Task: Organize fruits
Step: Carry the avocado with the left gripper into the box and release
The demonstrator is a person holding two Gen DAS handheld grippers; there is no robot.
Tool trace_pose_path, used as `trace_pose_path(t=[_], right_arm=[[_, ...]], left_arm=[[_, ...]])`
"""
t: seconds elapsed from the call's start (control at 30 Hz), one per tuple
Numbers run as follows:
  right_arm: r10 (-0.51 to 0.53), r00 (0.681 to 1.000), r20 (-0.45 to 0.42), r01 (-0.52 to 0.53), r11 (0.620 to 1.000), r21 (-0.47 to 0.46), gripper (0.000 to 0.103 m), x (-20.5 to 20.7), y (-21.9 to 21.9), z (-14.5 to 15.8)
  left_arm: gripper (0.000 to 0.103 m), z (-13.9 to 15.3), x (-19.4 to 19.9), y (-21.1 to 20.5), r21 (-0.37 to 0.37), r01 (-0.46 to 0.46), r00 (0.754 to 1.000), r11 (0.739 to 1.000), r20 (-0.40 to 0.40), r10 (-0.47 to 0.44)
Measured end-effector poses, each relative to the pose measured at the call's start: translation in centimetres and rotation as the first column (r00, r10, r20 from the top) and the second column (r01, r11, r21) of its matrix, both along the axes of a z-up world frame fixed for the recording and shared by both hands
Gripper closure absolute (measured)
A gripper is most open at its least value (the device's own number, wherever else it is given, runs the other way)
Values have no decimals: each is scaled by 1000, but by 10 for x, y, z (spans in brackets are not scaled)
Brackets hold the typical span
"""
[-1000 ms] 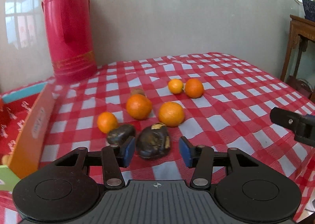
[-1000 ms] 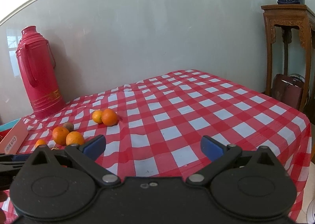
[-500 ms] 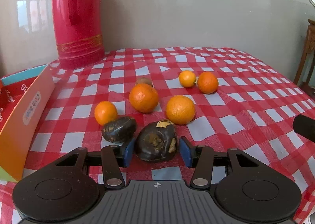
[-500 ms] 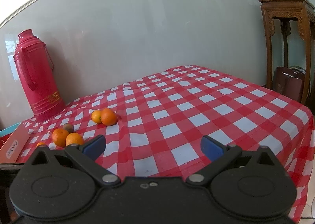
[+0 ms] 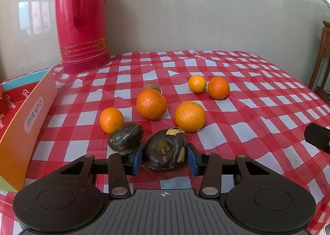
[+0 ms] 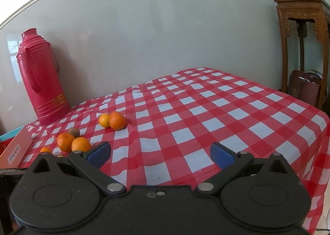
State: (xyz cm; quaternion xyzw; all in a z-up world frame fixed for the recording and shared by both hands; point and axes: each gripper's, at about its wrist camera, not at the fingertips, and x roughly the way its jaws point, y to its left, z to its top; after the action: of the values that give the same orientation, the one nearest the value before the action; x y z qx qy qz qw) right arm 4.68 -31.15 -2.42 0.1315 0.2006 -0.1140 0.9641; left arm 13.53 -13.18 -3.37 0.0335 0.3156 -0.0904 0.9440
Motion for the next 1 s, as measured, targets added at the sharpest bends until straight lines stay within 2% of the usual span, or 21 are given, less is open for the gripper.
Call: trace_pose_path(t=[0.33, 0.7, 1.0], right_arm=[[16, 1000, 2, -16, 1000, -5, 6, 1, 2, -1], [26, 1000, -1, -26, 1000, -8, 6, 1, 4, -1], [43, 999, -2, -43, 999, 0, 6, 3, 7, -1]], left_arm=[[59, 4, -5, 3, 11, 10, 1000, 1000, 23, -10], [59, 15, -18, 5, 53, 34, 996, 998, 86, -38], [59, 28, -21, 21, 34, 4, 995, 999, 103, -8]])
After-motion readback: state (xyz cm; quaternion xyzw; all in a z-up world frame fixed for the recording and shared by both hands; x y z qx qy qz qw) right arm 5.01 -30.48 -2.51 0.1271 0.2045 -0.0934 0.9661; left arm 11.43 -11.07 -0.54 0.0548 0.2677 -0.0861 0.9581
